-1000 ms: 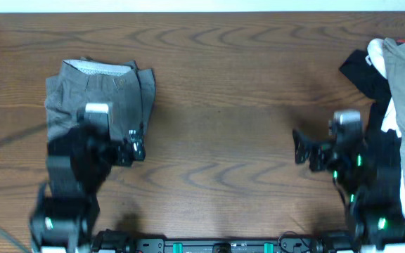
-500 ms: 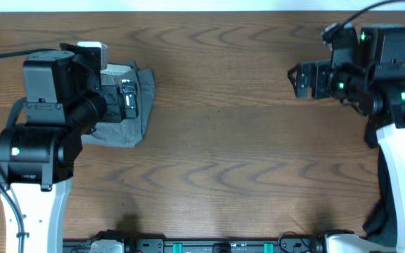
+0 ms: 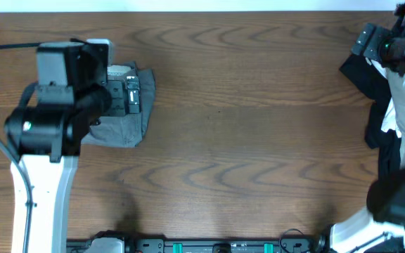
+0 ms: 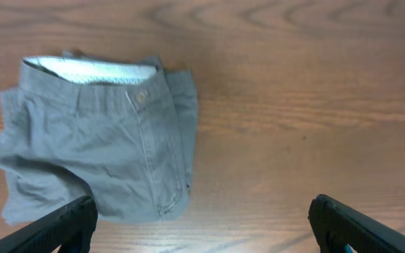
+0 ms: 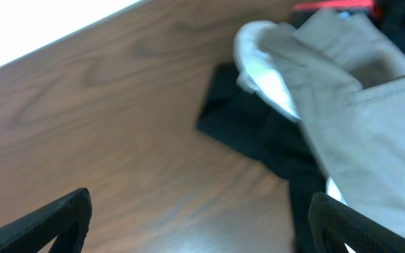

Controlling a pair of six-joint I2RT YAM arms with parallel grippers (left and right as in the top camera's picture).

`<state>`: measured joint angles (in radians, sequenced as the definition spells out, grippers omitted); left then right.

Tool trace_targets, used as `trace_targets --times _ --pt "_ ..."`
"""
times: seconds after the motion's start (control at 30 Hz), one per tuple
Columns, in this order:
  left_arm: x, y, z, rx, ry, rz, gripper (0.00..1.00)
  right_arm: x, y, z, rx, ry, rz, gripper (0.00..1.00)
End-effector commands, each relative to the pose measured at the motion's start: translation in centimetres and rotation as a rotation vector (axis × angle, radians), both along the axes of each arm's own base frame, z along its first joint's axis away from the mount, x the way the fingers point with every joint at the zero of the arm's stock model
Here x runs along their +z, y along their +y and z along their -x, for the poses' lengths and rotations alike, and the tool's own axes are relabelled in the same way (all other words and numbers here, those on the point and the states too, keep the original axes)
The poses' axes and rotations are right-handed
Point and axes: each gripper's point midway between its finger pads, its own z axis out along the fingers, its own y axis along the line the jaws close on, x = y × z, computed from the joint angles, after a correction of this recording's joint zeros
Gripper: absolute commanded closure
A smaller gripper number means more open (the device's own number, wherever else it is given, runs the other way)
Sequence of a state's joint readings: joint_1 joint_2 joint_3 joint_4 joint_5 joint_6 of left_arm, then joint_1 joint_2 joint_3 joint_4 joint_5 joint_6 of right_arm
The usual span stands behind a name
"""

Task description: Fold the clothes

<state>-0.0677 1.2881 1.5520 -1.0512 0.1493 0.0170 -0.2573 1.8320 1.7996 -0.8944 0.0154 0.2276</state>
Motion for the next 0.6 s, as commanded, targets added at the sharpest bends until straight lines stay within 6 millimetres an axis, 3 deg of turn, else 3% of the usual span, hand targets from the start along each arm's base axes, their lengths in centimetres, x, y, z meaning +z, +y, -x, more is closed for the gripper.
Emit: trace_targets --times 0.0,0.03,0.17,0.33,0.4,0.47,0.57 --pt "-1.1 -0.1 -0.7 0.000 0.045 -0.003 0.02 0.4 -6.6 -3.1 -0.123 -0.061 0.037 0.03" --pt "-1.5 -0.1 -0.9 0.011 0.061 0.005 0.02 -0.5 -9.1 -4.2 -0.149 -0.079 0.068 0.04" --pt "-1.8 -0.1 -0.8 0.017 0.075 0.008 0.02 -3.2 -12.9 -5.7 -0.194 -0.110 0.077 0.04" --pt "-1.8 -0.1 -0.8 0.017 0.075 0.008 0.02 -6.6 -15.2 -6.2 -0.217 -0.096 0.052 0.12" --pt "-1.8 -0.1 -0.8 0.017 0.075 0.008 0.02 -8.2 -15.1 -6.3 -0.207 -0.072 0.034 0.11" --pt "-1.8 -0.1 -0.8 0.017 0.075 0.008 0.02 -10.0 -13.1 -7.1 -0.082 -0.049 -0.016 0.09" --pt "-1.8 -0.1 -0.8 0.027 0.078 0.015 0.02 -10.5 -11.9 -7.2 0.021 -0.034 -0.016 0.09"
